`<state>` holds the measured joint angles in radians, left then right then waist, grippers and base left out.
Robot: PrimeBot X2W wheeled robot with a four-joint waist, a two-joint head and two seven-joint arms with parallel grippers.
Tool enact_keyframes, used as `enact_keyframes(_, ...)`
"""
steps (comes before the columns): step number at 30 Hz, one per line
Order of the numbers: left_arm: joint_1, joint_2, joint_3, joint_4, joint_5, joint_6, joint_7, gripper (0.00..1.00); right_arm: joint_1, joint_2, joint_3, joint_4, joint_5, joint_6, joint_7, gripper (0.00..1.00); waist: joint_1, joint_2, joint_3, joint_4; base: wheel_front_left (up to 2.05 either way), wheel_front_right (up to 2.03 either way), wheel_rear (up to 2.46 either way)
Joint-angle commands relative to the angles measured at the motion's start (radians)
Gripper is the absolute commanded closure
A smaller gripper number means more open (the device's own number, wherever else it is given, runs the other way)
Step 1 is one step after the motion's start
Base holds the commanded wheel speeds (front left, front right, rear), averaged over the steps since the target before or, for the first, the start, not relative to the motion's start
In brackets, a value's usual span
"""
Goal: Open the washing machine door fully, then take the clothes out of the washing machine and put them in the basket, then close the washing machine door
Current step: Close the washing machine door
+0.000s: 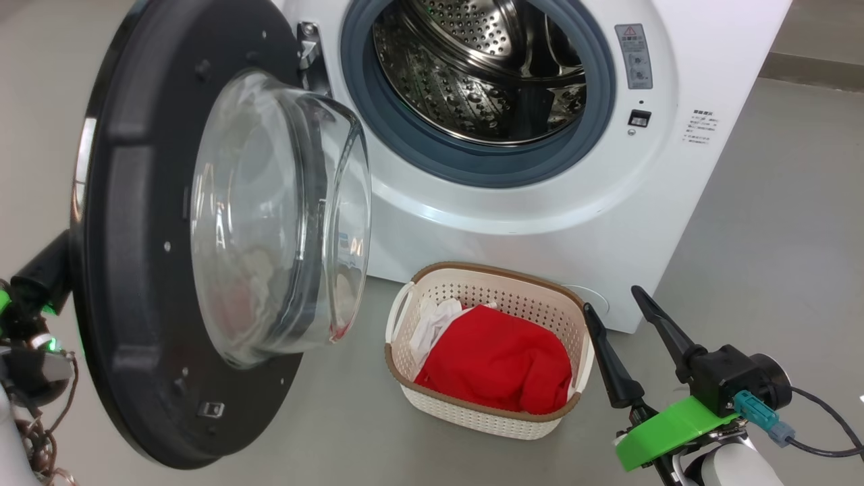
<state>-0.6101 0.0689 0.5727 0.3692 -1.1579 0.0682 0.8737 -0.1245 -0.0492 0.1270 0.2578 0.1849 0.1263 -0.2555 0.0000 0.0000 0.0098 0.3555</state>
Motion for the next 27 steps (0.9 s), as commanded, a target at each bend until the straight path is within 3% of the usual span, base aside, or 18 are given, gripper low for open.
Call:
enact_keyframes(1, 0.02, 0.014, 0.002, -0.07, -0.021, 0.015, 0.022, 1.0, -0.02, -0.001, 0.023, -0.023, 0.005, 0.004, -0.006, 0.0, 0.0, 0.0, 0.0, -0.008, 0.0, 0.0, 0.0)
enact_keyframes(10, 0.108, -0.018, -0.071, -0.235, -0.108, 0.084, 0.028, 1.0, -0.027, -0.001, 0.022, -0.023, 0.008, 0.004, -0.006, 0.0, 0.0, 0.0, 0.008, -0.039, 0.0, 0.0, 0.0)
enact_keyframes(27, 0.256, -0.019, -0.288, -0.378, -0.244, 0.124, -0.121, 1.0, -0.029, -0.001, 0.023, -0.022, 0.019, 0.004, -0.006, 0.0, 0.0, 0.0, 0.012, -0.103, 0.0, 0.0, 0.0)
